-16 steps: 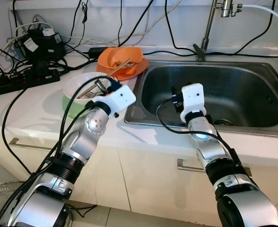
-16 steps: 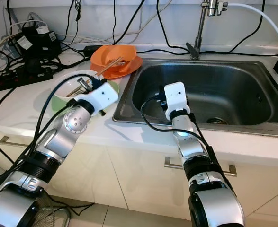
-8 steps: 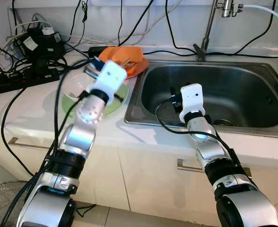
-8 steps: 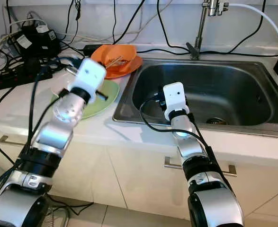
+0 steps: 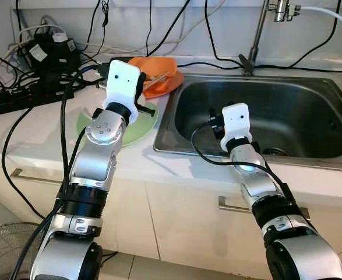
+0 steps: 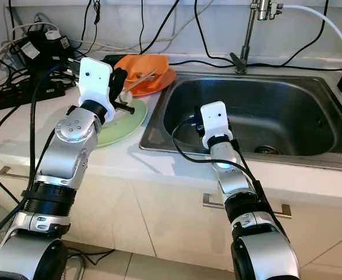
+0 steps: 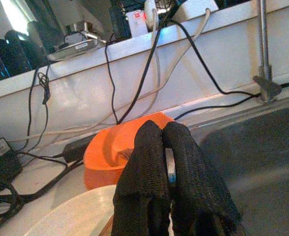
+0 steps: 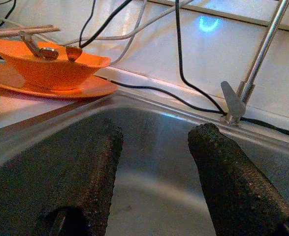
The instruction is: Kitchen organization
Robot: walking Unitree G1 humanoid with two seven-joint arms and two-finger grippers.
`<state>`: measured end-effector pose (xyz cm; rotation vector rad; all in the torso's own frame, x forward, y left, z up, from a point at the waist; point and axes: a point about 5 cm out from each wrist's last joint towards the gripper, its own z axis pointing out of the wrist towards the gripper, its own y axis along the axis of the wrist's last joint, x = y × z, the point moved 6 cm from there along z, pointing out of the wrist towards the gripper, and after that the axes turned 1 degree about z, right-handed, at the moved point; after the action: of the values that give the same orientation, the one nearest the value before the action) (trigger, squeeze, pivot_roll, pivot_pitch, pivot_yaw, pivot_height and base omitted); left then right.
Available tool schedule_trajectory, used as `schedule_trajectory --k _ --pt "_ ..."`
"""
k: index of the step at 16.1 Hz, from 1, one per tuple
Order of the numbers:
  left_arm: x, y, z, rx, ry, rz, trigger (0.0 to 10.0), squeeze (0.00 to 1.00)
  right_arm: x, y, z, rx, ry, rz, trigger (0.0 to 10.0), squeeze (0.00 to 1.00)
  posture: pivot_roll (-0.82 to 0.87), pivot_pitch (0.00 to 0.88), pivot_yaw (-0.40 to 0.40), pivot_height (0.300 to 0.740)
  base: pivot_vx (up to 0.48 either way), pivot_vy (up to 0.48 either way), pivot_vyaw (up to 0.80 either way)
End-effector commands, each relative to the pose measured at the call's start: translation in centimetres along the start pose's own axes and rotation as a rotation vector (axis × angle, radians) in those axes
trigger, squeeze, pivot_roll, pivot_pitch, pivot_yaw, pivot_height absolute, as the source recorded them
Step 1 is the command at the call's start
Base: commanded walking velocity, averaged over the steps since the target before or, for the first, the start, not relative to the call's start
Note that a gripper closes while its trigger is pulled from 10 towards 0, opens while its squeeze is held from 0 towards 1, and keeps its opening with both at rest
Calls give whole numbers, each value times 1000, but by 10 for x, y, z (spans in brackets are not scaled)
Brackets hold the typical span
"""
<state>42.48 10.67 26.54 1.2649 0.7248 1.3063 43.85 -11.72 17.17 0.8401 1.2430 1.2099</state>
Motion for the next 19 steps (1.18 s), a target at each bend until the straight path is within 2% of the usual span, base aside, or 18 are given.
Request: schedule_trajectory --k 1,5,8,10,12,13,14,15,16,17,18,19 --pt "2 16 2 -44 -6 -3 10000 0 4 1 1 4 14 1 10000 0 82 7 64 740 0 0 0" --pt "0 59 -1 -165 -30 37 10000 0 6 0 0 4 18 9 10000 0 88 7 62 740 0 0 0" --pt "1 72 -2 -198 -29 65 10000 0 7 0 0 4 18 13 10000 0 91 6 61 740 0 0 0" --pt "-1 84 -4 -235 -36 27 10000 0 8 0 0 5 18 16 10000 0 89 7 63 740 0 0 0" --pt "-11 100 -8 -310 -97 -35 10000 0 8 0 0 5 17 16 10000 0 91 6 62 740 0 0 0" --pt "-23 107 -12 -349 -162 -84 10000 0 8 0 0 6 16 16 10000 0 85 5 64 740 0 0 0" --pt "-26 108 -14 -357 -178 -96 10000 0 8 0 0 6 17 16 10000 0 85 5 64 740 0 0 0" --pt "-31 109 -16 -368 -200 -135 10000 0 8 -1 0 6 17 15 10000 0 84 4 64 740 0 0 0" --pt "-42 110 -20 -388 -254 -237 10000 0 8 -2 -1 5 16 14 10000 0 84 3 65 740 0 0 0" --pt "-51 105 -22 -384 -288 -267 10000 0 9 -1 -2 -3 19 2 10000 90 76 0 72 740 0 0 0" --pt "-53 103 -22 -372 -299 -291 10000 0 11 2 -3 -22 34 -12 10000 573 72 0 73 740 0 0 0" --pt "-56 97 -21 -363 -307 -326 10000 0 12 5 -3 -37 41 -14 10000 1000 69 0 75 740 0 0 0"
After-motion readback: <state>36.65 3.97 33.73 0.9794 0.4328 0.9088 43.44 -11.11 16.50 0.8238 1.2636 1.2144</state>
